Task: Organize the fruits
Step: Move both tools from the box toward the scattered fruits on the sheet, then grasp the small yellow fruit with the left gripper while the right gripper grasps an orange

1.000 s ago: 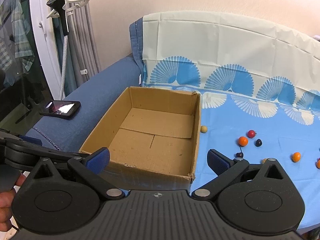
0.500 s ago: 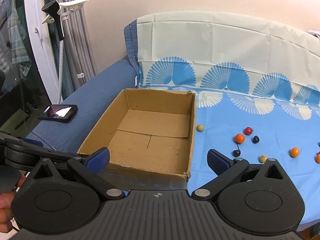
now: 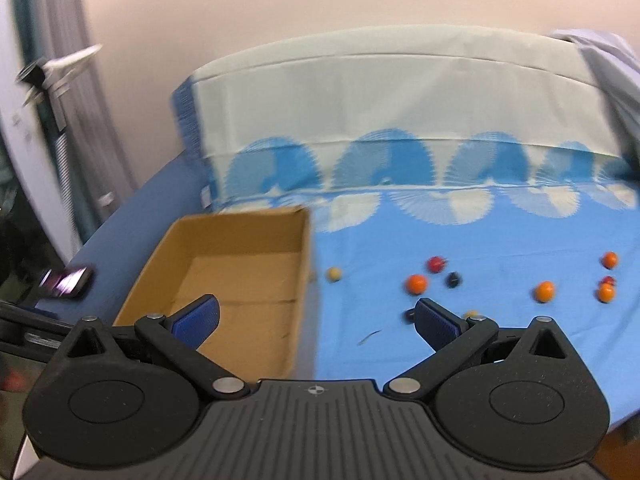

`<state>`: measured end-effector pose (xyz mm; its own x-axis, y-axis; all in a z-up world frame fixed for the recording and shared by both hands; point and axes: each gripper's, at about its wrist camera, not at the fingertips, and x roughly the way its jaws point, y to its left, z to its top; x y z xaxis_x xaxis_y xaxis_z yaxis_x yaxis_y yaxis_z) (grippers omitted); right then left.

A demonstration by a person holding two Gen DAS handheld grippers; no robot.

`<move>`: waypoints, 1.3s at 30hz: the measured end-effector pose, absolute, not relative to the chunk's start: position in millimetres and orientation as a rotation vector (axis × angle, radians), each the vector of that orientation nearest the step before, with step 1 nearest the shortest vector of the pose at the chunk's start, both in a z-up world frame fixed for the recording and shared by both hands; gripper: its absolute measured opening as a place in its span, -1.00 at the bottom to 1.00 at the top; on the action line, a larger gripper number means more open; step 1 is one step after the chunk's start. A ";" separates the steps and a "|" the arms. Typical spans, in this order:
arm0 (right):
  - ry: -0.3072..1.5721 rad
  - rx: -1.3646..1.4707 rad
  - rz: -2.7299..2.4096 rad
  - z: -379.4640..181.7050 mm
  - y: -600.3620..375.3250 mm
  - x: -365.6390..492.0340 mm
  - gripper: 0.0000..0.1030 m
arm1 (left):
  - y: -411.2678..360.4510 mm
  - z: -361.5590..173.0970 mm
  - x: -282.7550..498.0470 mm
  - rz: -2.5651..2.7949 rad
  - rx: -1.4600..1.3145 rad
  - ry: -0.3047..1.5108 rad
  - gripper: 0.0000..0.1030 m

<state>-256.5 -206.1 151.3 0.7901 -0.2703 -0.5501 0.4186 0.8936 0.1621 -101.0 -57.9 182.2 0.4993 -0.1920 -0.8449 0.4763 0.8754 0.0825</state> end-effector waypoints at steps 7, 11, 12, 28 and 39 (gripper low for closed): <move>0.496 0.334 -0.523 154.5 -274.3 -280.2 0.99 | -125.0 241.6 -98.3 -0.510 0.339 0.938 1.00; 0.483 0.360 -0.596 146.6 -307.7 -293.3 0.99 | -163.0 273.0 -100.9 -0.580 0.314 0.917 1.00; 0.483 0.366 -0.611 144.0 -314.5 -296.3 0.99 | -173.9 279.2 -103.9 -0.595 0.313 0.904 1.00; 0.482 0.458 -0.809 99.9 -406.8 -334.7 0.99 | -295.6 288.5 -125.3 -0.794 0.333 0.861 1.00; 0.542 0.524 -0.855 51.2 -451.2 -326.0 0.99 | -383.4 172.1 -60.3 -0.655 0.790 0.771 1.00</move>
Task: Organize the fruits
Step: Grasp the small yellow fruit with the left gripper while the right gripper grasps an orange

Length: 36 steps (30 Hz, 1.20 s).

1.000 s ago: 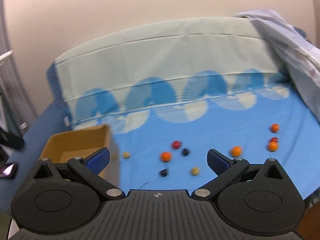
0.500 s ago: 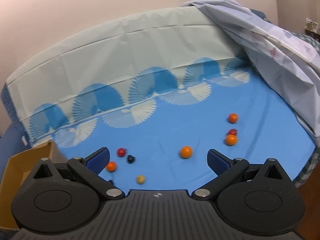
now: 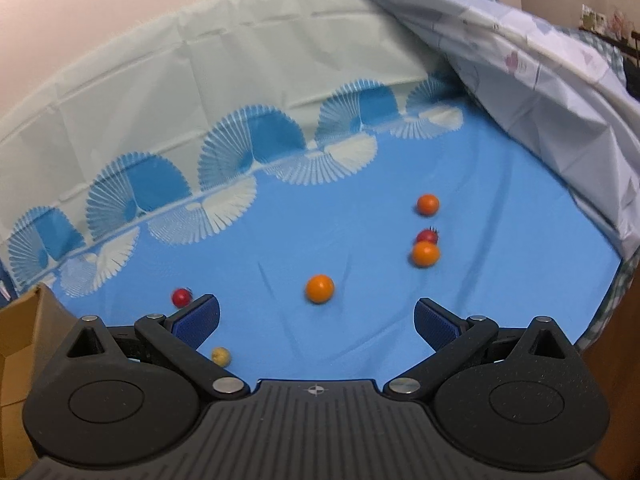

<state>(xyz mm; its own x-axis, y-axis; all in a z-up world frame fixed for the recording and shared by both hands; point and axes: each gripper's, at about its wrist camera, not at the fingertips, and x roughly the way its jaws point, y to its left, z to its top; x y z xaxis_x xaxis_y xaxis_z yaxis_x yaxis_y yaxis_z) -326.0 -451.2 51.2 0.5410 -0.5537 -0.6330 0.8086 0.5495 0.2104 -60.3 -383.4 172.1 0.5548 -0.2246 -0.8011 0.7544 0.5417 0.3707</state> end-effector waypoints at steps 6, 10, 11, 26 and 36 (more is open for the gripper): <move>0.632 0.631 -0.857 0.8 -491.4 -303.3 0.99 | -423.6 67.2 45.6 -0.603 0.920 1.039 1.00; 0.678 0.660 -0.866 -27.5 -511.2 -285.2 0.99 | -433.9 8.1 100.1 -0.597 0.957 1.204 1.00; 0.687 0.658 -0.861 -33.6 -514.2 -279.9 0.99 | -435.5 -4.0 106.8 -0.573 0.988 1.214 1.00; 0.776 0.677 -0.858 -95.7 -577.8 -228.1 0.99 | -445.2 -87.0 126.8 -0.553 1.289 1.220 1.00; 0.777 0.639 -0.848 -103.4 -586.4 -201.8 0.99 | -447.2 -112.3 114.6 -0.674 1.504 1.115 0.97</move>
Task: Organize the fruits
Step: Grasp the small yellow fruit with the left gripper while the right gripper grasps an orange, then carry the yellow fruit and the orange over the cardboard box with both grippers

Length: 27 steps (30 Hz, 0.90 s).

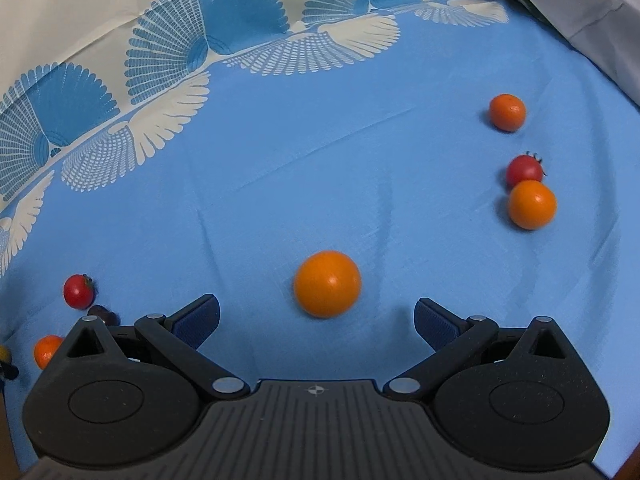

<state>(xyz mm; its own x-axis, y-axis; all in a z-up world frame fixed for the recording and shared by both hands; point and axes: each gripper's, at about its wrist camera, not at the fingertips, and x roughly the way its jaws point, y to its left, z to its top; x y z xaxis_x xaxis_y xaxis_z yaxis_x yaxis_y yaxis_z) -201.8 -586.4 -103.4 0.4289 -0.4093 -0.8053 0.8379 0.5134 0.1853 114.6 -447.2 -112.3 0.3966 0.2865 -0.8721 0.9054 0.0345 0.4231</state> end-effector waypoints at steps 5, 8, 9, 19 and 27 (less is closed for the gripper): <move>0.799 0.631 -0.861 -113.7 -593.1 -196.0 0.99 | -440.6 -115.6 120.7 -0.692 1.483 1.186 0.02; 0.809 0.626 -0.873 -119.4 -594.5 -191.6 0.99 | -439.5 -118.9 121.2 -0.639 1.507 1.166 -0.40; 0.802 0.607 -0.871 -119.6 -592.7 -190.3 0.94 | -438.5 -118.8 121.7 -0.634 1.497 1.167 -0.41; 0.750 0.512 -0.843 -108.6 -569.9 -197.6 -0.24 | -430.7 -66.3 102.4 -0.727 1.182 1.134 -0.41; 0.626 0.497 -0.835 -53.6 -526.9 -224.7 -0.24 | -407.3 1.6 64.6 -0.748 0.797 1.078 -0.41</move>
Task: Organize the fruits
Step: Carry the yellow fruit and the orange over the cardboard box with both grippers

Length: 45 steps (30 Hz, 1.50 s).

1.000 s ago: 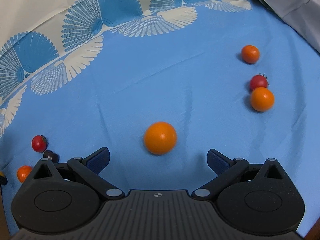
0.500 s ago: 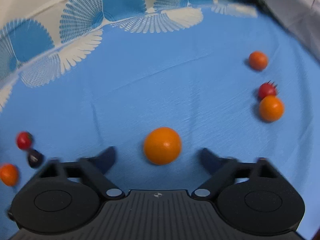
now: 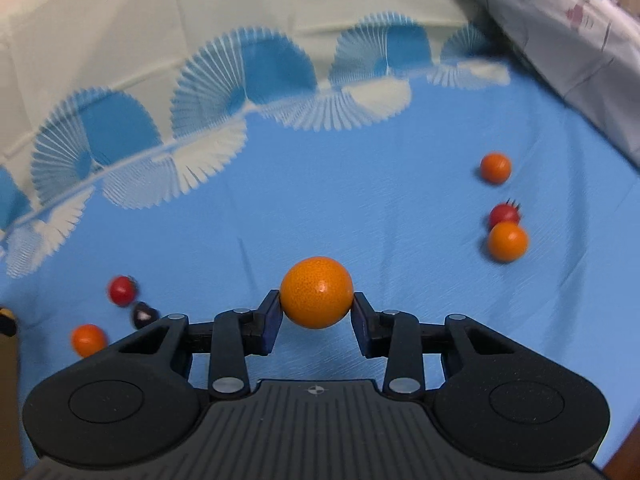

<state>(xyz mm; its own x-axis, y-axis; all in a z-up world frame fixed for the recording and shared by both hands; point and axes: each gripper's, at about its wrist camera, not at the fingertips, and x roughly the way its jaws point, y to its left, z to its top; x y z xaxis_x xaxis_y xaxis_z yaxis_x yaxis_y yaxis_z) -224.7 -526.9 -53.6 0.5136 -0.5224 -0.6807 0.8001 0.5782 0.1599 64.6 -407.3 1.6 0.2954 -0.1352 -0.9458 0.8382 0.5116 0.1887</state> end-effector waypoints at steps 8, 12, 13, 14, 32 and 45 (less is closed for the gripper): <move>0.509 0.441 -0.778 17.0 -462.0 -244.5 -0.24 | -346.9 62.7 34.4 -0.691 0.540 1.009 -0.41; 0.484 0.440 -0.685 47.5 -414.9 -245.9 -0.24 | -301.9 90.7 8.7 -0.664 0.452 0.969 -0.41; 0.484 0.441 -0.659 54.5 -403.0 -244.6 -0.24 | -288.7 98.0 1.6 -0.657 0.432 0.965 -0.41; 0.484 0.445 -0.636 60.3 -392.6 -243.9 -0.24 | -277.4 103.3 -3.7 -0.654 0.422 0.959 -0.41; 0.514 0.306 -0.255 112.8 -221.1 -196.7 -0.24 | -98.6 153.9 -52.2 -0.497 0.297 0.862 -0.41; 0.627 0.233 -0.175 91.0 -178.1 -146.9 -0.24 | -52.8 122.2 -16.9 -0.382 0.256 0.927 -0.41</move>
<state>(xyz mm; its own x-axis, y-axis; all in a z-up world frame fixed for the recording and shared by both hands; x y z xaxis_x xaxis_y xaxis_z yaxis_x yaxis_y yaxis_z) -146.9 -178.1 91.1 0.7962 -0.0909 -0.5982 0.2315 0.9592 0.1623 -16.9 -52.8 122.2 0.5406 -0.2090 -0.8149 0.4262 0.9032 0.0511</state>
